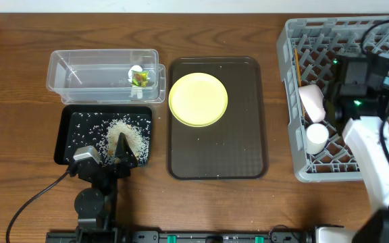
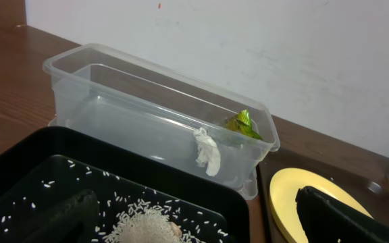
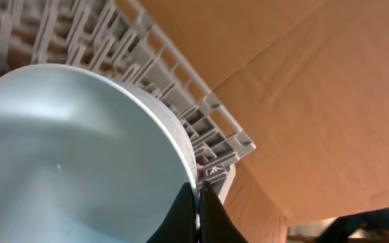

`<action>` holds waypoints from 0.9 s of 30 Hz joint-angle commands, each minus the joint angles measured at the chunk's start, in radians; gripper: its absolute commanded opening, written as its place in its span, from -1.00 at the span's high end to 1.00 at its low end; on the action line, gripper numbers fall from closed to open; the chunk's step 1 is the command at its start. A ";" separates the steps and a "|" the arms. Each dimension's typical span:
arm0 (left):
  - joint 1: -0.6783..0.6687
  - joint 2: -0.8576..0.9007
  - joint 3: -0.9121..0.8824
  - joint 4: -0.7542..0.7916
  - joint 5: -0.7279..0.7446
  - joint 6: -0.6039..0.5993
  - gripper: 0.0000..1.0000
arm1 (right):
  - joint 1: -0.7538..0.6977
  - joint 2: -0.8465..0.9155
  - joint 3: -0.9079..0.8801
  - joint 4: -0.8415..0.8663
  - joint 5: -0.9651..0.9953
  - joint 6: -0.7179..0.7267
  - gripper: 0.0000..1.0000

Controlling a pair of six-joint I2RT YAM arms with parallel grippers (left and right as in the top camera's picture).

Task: Sort waste into correct bins and load items into the dishwasher rack
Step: 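Carry the blue bowl with the right gripper into the rack and release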

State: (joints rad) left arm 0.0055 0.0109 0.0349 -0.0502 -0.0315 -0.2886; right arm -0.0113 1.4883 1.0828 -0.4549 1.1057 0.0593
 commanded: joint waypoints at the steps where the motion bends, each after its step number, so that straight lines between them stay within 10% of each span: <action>1: 0.005 -0.006 -0.031 -0.019 -0.002 -0.004 -0.91 | 0.003 0.053 0.003 0.003 0.012 -0.062 0.97; 19: 0.005 -0.006 -0.031 -0.019 -0.002 -0.004 -0.91 | 0.167 0.133 0.003 -0.050 -0.006 -0.110 0.92; 27: 0.005 -0.006 -0.031 -0.019 -0.002 -0.004 -0.92 | 0.321 0.074 0.004 -0.061 -0.026 -0.105 -0.18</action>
State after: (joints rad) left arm 0.0055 0.0109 0.0349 -0.0505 -0.0315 -0.2886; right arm 0.2489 1.6024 1.0828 -0.5152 1.0939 -0.0513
